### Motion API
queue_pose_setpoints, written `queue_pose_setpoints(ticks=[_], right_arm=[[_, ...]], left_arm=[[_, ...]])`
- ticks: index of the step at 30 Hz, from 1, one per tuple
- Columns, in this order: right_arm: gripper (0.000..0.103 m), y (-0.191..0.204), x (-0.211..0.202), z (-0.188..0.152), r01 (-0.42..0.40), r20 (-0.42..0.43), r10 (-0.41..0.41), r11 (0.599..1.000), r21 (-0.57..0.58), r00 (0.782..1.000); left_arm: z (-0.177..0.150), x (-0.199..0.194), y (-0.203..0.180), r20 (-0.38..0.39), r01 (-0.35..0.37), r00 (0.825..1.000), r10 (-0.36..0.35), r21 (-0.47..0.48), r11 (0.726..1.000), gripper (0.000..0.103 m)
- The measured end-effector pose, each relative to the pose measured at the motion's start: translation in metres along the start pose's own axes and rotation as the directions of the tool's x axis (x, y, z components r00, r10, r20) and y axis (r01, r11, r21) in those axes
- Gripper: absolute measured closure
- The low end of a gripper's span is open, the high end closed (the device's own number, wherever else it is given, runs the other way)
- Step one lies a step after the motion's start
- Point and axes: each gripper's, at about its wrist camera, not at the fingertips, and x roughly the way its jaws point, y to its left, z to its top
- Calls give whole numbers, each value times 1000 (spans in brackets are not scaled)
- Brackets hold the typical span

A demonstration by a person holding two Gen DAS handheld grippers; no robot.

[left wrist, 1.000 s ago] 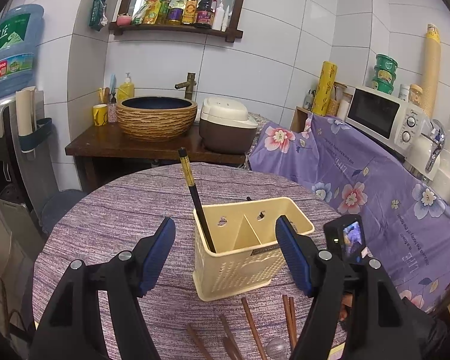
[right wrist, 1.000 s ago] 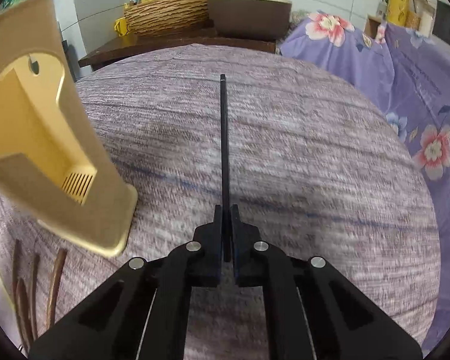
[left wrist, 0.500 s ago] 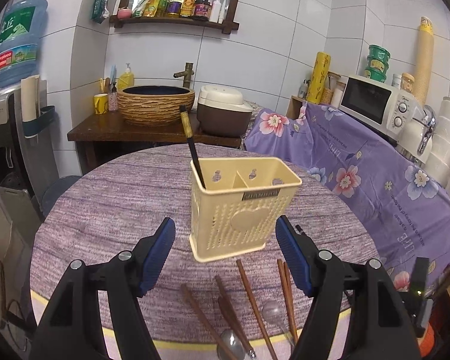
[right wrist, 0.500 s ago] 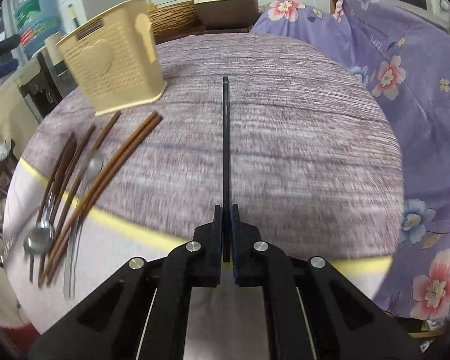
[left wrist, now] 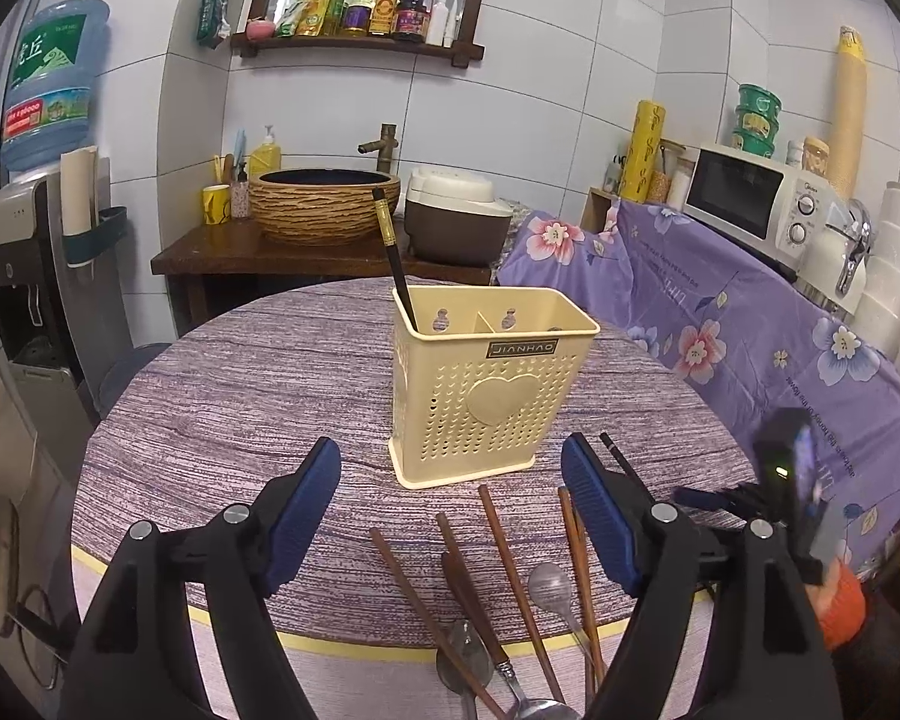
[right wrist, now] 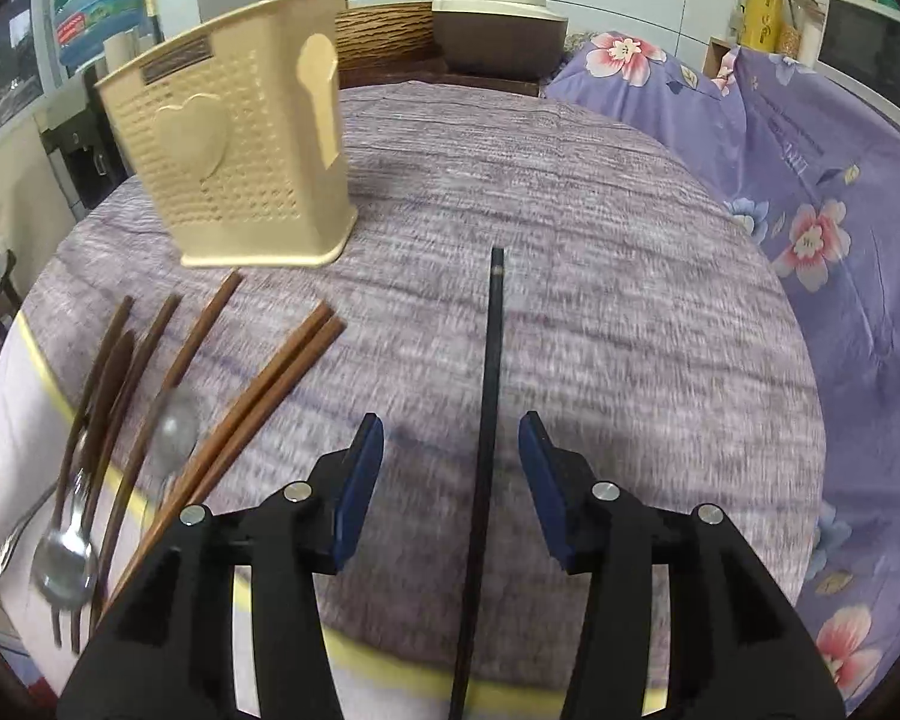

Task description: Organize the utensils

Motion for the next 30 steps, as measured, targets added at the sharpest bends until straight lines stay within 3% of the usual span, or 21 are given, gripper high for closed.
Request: queue_pose_setpoints(ticks=[5, 9, 14, 18, 25, 30], right_arm=[[72, -15, 27, 22, -24, -40, 26, 998, 62, 999], [77, -13, 37, 32, -2, -44, 4, 999, 41, 999], [93, -6, 42, 39, 1, -47, 0, 1000, 15, 999], [95, -9, 41, 39, -13, -53, 14, 999, 30, 999], [95, -23, -5, 40, -89, 84, 79, 988, 129, 993], [95, -33, -73, 42, -166, 237, 127, 974, 153, 963]], left_arm=[[2, -1, -3, 13, -4, 1000, 4, 2, 1000, 27], [3, 0, -4, 15, -5, 1000, 5, 3, 1000, 26], [4, 3, -6, 13, -8, 1000, 8, 10, 1000, 26], [4, 3, -8, 11, -6, 1000, 6, 14, 1000, 26], [4, 2, -6, 15, -9, 1000, 9, 9, 1000, 26], [4, -1, -5, 22, -10, 1000, 10, 4, 1000, 26]])
